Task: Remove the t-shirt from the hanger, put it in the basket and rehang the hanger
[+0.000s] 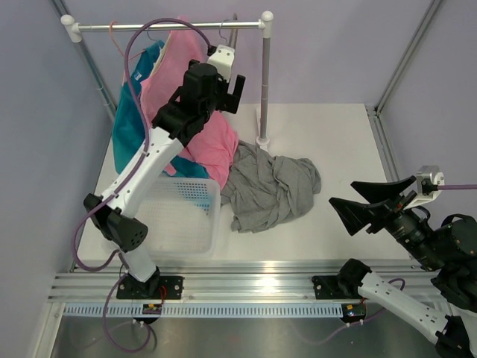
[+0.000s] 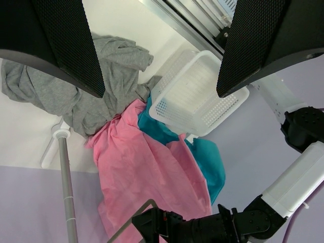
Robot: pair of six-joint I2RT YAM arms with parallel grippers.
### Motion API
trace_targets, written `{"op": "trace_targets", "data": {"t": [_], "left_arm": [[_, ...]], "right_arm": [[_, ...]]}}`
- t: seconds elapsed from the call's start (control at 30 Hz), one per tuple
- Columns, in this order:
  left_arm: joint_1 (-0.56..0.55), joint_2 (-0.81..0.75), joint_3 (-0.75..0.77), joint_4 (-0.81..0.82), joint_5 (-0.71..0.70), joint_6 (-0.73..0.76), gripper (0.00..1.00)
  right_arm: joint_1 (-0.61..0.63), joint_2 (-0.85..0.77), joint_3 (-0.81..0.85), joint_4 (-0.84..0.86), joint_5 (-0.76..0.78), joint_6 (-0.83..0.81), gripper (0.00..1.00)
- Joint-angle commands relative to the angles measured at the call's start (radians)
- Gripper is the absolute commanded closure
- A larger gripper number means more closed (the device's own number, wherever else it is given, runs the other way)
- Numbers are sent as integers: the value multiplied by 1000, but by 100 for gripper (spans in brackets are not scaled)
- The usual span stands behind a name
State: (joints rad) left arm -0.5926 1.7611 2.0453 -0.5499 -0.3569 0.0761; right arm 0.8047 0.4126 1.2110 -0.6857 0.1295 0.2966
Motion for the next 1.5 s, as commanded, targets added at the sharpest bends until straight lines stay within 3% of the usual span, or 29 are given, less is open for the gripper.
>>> {"op": "trace_targets", "data": {"t": [0.0,0.33,0.57,0.73,0.83,0.97,1.1,1.3,1.47], "left_arm": [[2,-161,-60,47,68,-18,1],[-28,-566,-459,36,318,-194,1],[-171,-695,-681,60,231,-278,1],[-220,-749,-854,133,230,-329,1],[-222,-808,-953,203,274,-354,1],[-222,-912,-1046,249,260,-404,1],[-222,-994,-1126,265,211,-433,1],[-220,-1089,-1201,268,135,-479,1],[-220,-1155,-1257,294,-11,-529,1]], "right_arm": [[-2,21,2,0,16,1,0],[-2,204,56,-55,160,48,0],[-1,302,-23,-6,324,108,1],[-2,394,-151,132,436,139,1],[-9,552,-154,138,492,179,1],[-102,786,-134,136,420,237,0],[-232,879,-182,251,283,277,1],[-242,1072,-111,256,260,277,1],[-242,1226,-117,324,180,286,0]]}}
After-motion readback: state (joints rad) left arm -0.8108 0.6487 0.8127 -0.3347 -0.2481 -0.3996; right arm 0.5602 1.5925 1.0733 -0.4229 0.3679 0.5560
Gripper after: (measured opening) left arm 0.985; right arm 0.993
